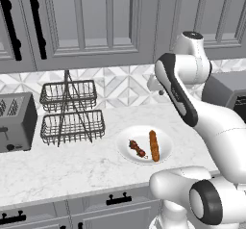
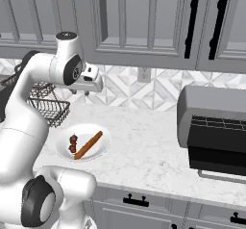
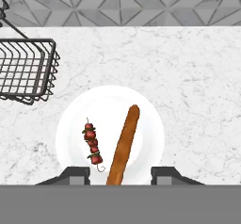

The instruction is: Pick up the kebab skewer and baguette bread, and place them inside the toaster oven. Close the toaster oven door and start by setting the timer.

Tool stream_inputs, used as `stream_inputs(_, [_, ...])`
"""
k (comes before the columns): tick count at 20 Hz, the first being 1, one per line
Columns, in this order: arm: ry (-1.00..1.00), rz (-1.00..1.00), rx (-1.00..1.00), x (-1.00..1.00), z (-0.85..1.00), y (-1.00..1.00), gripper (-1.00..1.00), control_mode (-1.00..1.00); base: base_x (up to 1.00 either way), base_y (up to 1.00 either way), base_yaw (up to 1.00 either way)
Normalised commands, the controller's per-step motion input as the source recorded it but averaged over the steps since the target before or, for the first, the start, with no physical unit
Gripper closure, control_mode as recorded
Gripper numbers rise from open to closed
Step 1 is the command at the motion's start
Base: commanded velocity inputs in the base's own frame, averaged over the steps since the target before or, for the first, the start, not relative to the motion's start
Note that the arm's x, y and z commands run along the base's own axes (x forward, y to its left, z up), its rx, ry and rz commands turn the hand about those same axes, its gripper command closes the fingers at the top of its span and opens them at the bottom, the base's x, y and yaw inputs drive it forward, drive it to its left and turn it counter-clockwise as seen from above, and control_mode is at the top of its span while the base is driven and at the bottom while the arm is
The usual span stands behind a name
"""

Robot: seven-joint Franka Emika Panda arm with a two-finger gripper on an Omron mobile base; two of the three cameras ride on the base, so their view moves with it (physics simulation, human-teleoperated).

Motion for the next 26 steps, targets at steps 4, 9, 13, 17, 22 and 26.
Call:
stream_inputs(4, [0.00,0.00,0.00,0.00,0.00,0.00,-1.00,1.00,0.00,0.00,0.00])
stream_inputs(9, [0.00,0.00,0.00,0.00,0.00,0.00,-1.00,1.00,-0.11,-0.10,0.00])
stream_inputs(13, [0.00,0.00,0.00,0.00,0.00,0.00,-1.00,1.00,-0.10,-0.50,0.00])
stream_inputs(17, [0.00,0.00,0.00,0.00,0.00,0.00,-1.00,1.00,0.00,-0.75,0.00])
stream_inputs(22, [0.00,0.00,0.00,0.00,0.00,0.00,-1.00,1.00,0.00,-0.65,-0.01])
stream_inputs(26, [0.00,0.00,0.00,0.00,0.00,0.00,-1.00,1.00,0.12,-0.34,-0.07])
